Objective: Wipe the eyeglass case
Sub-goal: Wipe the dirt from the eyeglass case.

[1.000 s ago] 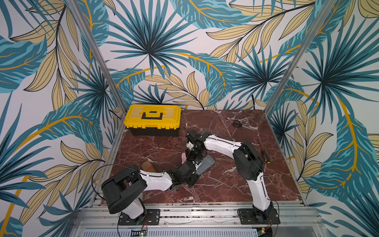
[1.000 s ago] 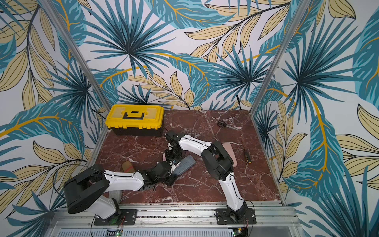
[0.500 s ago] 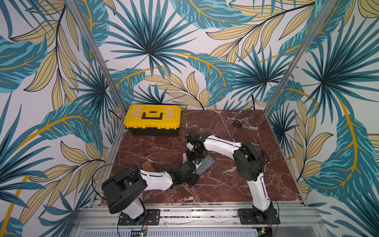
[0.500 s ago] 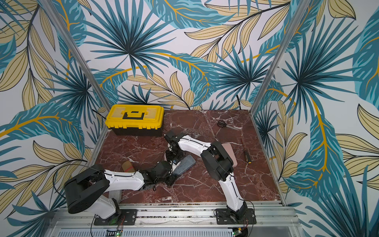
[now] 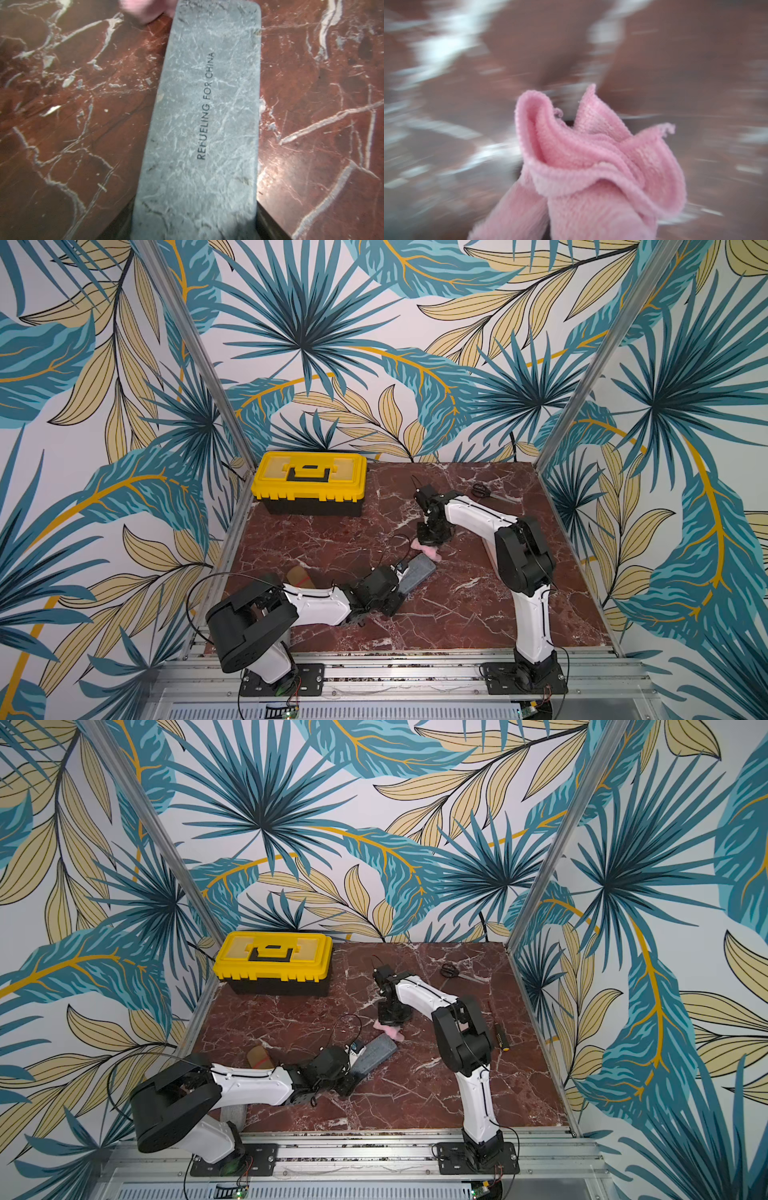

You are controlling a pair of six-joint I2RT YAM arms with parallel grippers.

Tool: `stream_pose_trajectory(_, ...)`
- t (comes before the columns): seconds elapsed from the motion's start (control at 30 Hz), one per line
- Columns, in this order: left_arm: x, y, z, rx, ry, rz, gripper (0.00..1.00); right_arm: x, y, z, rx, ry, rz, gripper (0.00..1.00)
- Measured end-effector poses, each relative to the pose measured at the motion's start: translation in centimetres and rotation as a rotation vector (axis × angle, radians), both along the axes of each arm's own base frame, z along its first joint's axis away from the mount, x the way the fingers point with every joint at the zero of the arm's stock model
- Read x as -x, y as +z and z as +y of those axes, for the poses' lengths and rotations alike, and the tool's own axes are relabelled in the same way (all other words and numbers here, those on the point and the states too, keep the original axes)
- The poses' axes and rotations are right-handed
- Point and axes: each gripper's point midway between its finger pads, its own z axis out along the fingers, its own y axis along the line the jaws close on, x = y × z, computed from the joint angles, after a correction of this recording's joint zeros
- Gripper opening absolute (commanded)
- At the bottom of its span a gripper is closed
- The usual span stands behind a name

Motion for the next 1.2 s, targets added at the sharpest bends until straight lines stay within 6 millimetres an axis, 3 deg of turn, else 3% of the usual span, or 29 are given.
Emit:
stream_pose_trajectory(0.1,-0.4,0.0,0.4,-0.004,0.028,-0.002,0.0,0.5,-0.2,-1.8,0.076,0.004,0.017,0.0)
stream_pose_trajectory(0.17,-0.5,0.0,0.5,-0.004,0.034,-0.001,0.0,1.3,-0.2,-1.4,0.058,0.025,0.021,0.0)
stream_pose_trajectory(0.33,-0.6,0.0,0.3,-0.003,0.038,0.003,0.0,5.3,-0.1,1.3,-0.065,0.093,0.072,0.0)
stream_pose_trajectory(0.47,-0.7,0.0,0.3,-0.023,0.039,0.016,0.0,6.5,-0.2,1.2,-0.097,0.102,0.081,0.0)
stream_pose_trajectory(0.63,-0.8,0.0,0.2,-0.018,0.048,0.028,0.0,7.1,-0.4,0.1,-0.208,-0.019,0.116,0.0)
stream_pose_trajectory(0.8,-0.8,0.1,0.0,0.001,0.063,0.044,0.0,5.8,-0.4,-0.3,-0.292,-0.229,0.105,0.0)
stream_pose_trajectory(0.9,-0.9,0.1,-0.2,0.012,0.067,0.05,0.0,5.1,-0.3,0.8,-0.331,-0.312,0.068,0.0)
stream_pose_trajectory(1.0,-1.3,0.1,-0.3,0.017,0.085,0.056,0.0,5.9,-0.2,1.9,-0.344,-0.378,0.018,0.0)
stream_pose_trajectory(1.1,-1.4,0.1,-0.3,0.02,0.092,0.062,0.0,8.5,-0.2,3.7,-0.385,-0.425,0.006,0.0)
stream_pose_trajectory(1.2,-1.4,0.2,-0.4,0.03,0.092,0.07,0.0,12.1,-0.2,7.3,-0.448,-0.402,0.063,0.0)
